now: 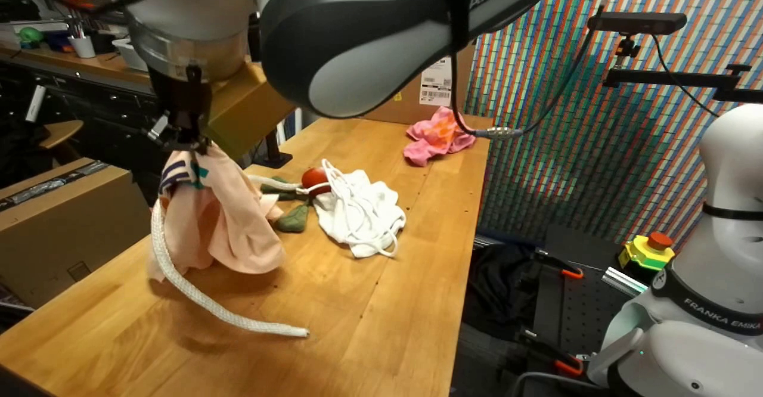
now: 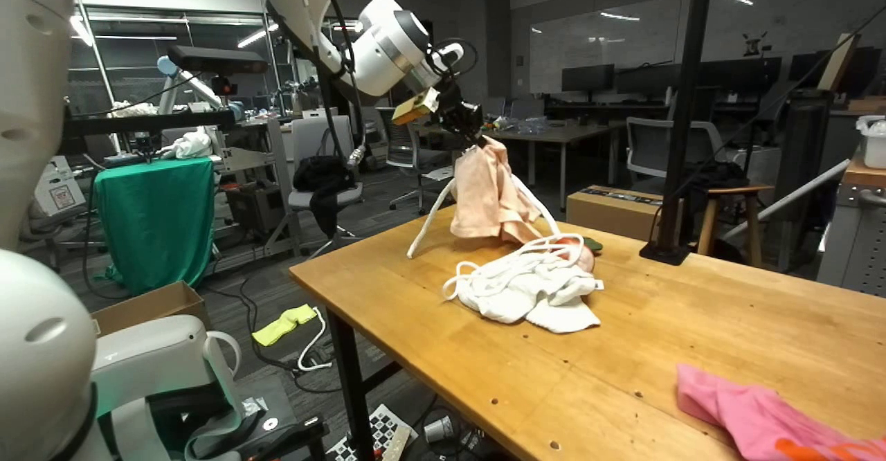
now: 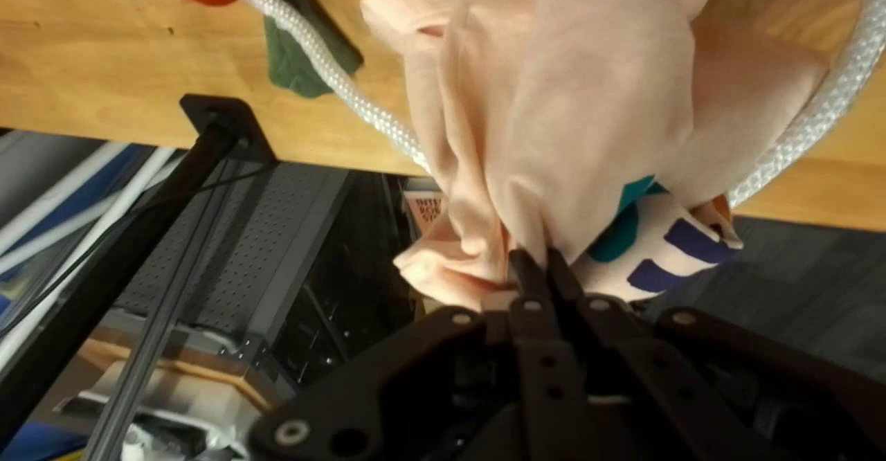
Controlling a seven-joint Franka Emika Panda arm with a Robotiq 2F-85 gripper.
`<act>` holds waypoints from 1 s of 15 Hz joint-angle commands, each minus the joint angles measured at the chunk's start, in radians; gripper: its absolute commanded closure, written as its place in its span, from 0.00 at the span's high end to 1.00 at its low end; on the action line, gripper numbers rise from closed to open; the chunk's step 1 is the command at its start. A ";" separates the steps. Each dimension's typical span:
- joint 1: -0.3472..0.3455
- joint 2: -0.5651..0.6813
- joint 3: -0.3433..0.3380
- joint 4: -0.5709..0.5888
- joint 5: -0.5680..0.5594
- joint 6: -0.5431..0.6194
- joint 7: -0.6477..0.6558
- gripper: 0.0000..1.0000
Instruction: Move the pink shirt to the right, move the thick white rope to the left, move the peach shirt to the right, move the white towel to the left, move the radish backwards
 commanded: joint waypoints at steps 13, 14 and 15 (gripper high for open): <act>-0.114 -0.264 0.180 -0.101 -0.304 0.029 0.406 0.01; -0.130 -0.271 0.181 -0.105 -0.290 0.026 0.392 0.01; -0.149 -0.281 0.179 -0.117 -0.275 0.029 0.377 0.01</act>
